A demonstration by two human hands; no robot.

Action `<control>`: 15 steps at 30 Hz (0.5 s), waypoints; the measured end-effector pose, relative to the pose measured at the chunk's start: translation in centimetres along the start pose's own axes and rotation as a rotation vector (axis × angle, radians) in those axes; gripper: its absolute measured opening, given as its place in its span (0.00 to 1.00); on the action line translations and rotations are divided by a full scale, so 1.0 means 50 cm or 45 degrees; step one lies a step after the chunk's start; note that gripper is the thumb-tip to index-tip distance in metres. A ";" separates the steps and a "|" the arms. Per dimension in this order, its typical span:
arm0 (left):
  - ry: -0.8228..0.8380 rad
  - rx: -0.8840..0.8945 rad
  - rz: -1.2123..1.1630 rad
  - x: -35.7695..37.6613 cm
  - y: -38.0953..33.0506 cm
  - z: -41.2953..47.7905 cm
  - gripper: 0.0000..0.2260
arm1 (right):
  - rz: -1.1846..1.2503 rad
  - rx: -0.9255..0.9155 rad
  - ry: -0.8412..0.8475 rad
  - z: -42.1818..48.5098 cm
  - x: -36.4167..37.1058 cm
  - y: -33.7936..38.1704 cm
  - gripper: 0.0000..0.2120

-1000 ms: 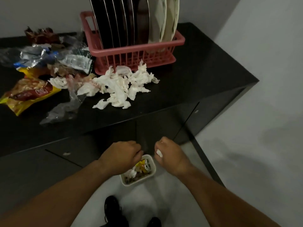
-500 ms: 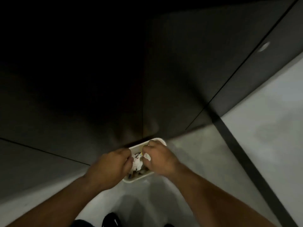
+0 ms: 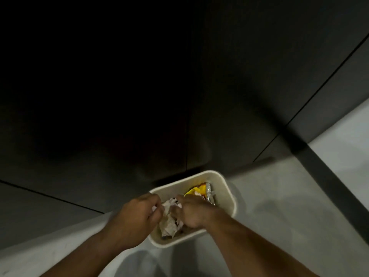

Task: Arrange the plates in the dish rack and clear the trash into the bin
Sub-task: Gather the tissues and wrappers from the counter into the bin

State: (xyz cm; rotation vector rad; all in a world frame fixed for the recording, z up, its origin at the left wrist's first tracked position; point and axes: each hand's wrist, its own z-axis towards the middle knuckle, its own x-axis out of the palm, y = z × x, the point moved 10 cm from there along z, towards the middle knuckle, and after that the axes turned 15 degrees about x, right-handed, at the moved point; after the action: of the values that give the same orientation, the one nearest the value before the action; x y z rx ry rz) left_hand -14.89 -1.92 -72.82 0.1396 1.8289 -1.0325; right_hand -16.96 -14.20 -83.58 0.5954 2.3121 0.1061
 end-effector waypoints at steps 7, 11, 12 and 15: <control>0.460 0.201 0.424 0.194 -0.016 0.142 0.18 | -0.014 -0.127 -0.362 -0.111 -0.152 -0.082 0.12; 0.685 0.013 0.275 0.290 0.031 0.138 0.23 | 0.006 -0.107 -0.439 -0.174 -0.191 -0.115 0.14; 0.637 0.042 0.227 0.273 0.018 0.138 0.23 | 0.052 -0.086 -0.444 -0.193 -0.204 -0.120 0.14; 0.375 0.196 0.285 0.129 -0.065 0.134 0.18 | 0.128 -0.039 -0.436 -0.262 -0.263 -0.121 0.15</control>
State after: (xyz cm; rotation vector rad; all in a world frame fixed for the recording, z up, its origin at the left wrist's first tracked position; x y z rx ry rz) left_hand -15.11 -10.80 -77.05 0.6039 1.9397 -1.0328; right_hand -20.02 -24.22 -67.11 0.6594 1.9470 0.0802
